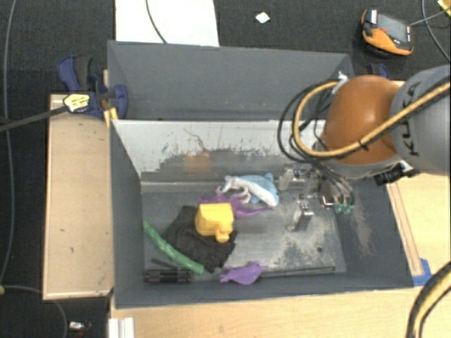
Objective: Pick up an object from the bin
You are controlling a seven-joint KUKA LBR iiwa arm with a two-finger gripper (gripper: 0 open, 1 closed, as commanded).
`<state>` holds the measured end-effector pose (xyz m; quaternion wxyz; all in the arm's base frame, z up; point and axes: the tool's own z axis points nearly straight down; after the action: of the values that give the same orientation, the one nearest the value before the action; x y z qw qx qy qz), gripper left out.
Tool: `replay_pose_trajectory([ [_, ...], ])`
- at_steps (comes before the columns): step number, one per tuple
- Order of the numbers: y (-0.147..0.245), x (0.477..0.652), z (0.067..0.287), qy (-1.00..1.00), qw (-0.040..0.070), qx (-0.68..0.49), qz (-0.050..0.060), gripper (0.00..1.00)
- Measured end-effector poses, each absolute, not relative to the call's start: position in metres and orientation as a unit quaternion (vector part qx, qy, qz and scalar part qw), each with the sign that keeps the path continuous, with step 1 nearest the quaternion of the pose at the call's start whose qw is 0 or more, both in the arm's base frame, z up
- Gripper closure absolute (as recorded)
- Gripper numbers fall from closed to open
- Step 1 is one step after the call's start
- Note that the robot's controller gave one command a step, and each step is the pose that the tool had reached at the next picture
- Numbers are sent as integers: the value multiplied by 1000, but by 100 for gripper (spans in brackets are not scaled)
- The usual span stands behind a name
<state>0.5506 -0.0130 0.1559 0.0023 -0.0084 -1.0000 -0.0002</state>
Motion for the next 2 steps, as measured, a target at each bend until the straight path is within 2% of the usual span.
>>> replay_pose_trajectory([
  [1,-13,552,160,-1000,-1,-8,0,0],
  [2,52,583,72,-1000,-2,-20,-1,0],
])
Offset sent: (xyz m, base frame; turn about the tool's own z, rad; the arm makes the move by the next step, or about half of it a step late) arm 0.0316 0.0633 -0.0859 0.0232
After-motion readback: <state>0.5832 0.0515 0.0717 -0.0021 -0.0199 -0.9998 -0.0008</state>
